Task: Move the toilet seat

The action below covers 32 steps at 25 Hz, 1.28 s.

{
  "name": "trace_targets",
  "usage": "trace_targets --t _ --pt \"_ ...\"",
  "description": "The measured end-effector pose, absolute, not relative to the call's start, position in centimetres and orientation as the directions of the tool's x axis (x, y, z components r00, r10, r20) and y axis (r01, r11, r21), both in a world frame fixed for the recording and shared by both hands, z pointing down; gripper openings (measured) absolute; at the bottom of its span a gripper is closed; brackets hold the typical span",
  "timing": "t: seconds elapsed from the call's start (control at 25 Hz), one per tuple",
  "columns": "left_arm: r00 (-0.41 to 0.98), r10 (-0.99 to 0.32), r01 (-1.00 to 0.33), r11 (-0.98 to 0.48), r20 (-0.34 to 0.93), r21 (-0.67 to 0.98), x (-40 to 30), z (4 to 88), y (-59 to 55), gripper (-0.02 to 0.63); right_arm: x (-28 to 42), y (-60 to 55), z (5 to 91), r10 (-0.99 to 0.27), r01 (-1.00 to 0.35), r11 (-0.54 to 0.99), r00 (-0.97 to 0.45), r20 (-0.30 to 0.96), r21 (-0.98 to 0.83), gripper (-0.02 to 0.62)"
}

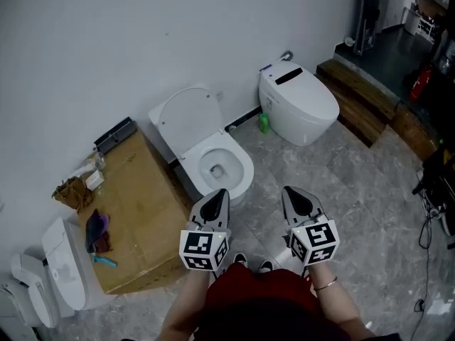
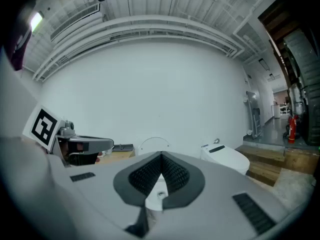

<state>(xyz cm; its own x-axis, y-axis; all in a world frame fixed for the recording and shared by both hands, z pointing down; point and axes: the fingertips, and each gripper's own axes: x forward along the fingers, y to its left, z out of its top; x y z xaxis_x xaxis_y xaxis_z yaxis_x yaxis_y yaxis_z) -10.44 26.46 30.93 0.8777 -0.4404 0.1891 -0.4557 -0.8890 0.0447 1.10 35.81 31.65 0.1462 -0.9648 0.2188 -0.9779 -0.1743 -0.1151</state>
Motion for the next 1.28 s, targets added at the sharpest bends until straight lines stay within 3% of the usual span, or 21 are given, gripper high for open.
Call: trace_targets --t 0.32,1.28 --pt "0.869 -0.458 -0.473 -0.88 0.188 0.041 -9.4 31.3 26.5 0.026 2.5 35.9 31.7 -0.969 -0.981 -0.179 0.163 0.187 -0.072 0.015" --pt "0.821 -0.516 -0.546 -0.834 0.243 0.074 -5.0 34.5 19.2 0.028 9.0 30.3 34.9 -0.952 -0.963 -0.208 0.158 0.262 -0.172 0.017"
